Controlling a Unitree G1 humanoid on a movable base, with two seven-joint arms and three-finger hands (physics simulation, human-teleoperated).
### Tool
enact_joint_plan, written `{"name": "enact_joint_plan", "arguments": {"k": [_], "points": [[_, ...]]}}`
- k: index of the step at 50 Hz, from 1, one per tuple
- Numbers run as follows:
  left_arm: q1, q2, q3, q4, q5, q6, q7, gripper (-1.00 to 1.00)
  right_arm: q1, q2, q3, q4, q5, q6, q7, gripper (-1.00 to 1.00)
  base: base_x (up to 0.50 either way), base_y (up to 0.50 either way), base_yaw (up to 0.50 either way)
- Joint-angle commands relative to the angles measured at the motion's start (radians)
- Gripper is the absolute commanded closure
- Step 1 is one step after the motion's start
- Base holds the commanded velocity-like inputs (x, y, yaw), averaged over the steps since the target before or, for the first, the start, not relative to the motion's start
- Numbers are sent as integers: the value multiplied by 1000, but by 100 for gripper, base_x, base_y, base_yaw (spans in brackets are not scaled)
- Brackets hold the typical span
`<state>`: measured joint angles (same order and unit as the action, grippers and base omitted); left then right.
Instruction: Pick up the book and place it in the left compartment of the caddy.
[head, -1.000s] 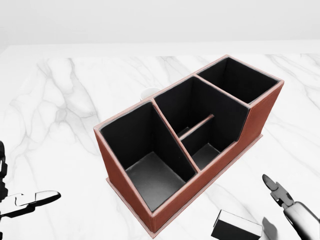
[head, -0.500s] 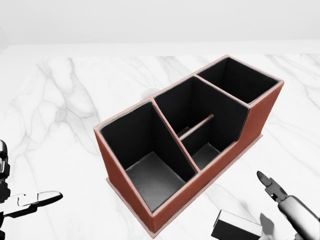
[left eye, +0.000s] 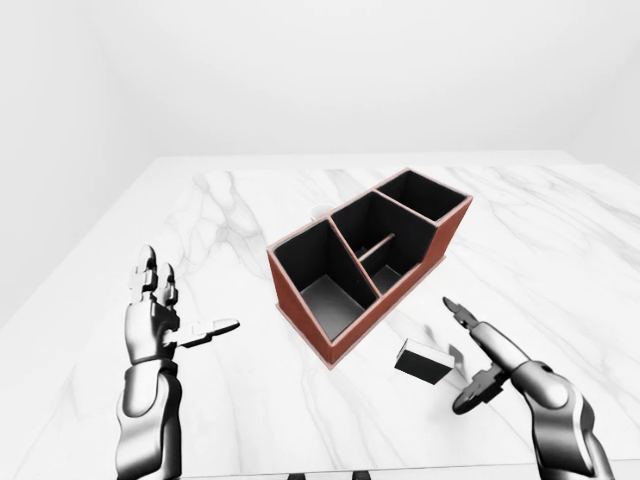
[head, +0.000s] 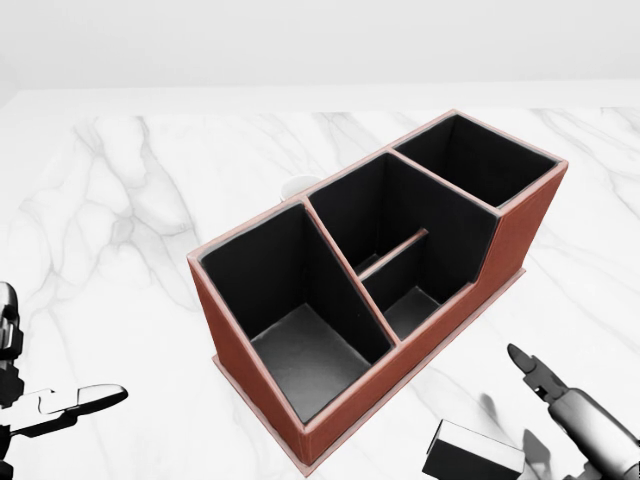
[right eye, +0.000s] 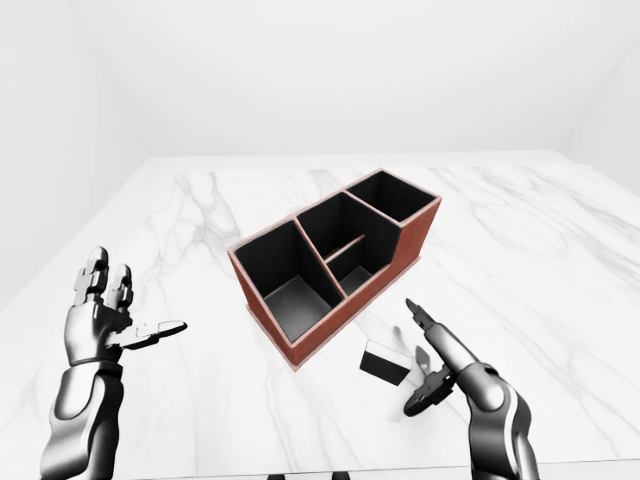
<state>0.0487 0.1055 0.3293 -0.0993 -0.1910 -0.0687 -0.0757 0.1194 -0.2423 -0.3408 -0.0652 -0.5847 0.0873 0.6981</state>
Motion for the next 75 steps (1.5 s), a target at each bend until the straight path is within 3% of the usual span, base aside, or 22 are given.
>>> {"name": "enact_joint_plan", "arguments": {"k": [1, 24, 28, 46, 58, 62, 63, 65, 66, 75], "points": [[-2, 1, -4, 11, -1, -8, 0, -100, -16, -13, 14, 23, -12, 0, 0, -100, 0, 0, 0], [-1, 0, -5, 5, -1, -4, -1, -100, -67, -31, 57, 143, 6, 0, 0, -100, 0, 0, 0], [2, 0, -6, -13, 0, 9, 1, -100, -77, -37, 60, 167, 14, 0, 0, -100, 0, 0, 0], [0, -2, -6, 22, 0, -18, -3, -100, -104, -51, 86, 242, 39, 0, 0, -100, 0, 0, 0], [-1, 1, -8, 30, -3, -19, 1, -100, -132, -59, 99, 276, 46, 0, 0, -100, 0, 0, 0], [0, 1, -6, 13, -4, -9, 3, -100, -144, -63, 104, 303, 54, 0, 0, -100, 0, 0, 0], [-1, 1, -6, 13, -2, -8, 4, -100, -146, -64, 106, 302, 55, 0, 0, -58, 0, 0, 0], [0, 0, -7, 14, -2, -10, 3, -100, -152, -64, 108, 305, 58, 0, 0, 62, 0, 0, 0], [-1, -1, -7, 19, -1, -15, 2, -100, -152, -64, 112, 308, 58, 0, 0, 97, 0, 0, 0], [-3, 2, -6, 19, -7, -12, 2, -100, -161, -65, 121, 325, 70, 0, 0, 100, 0, 0, 0]]}}
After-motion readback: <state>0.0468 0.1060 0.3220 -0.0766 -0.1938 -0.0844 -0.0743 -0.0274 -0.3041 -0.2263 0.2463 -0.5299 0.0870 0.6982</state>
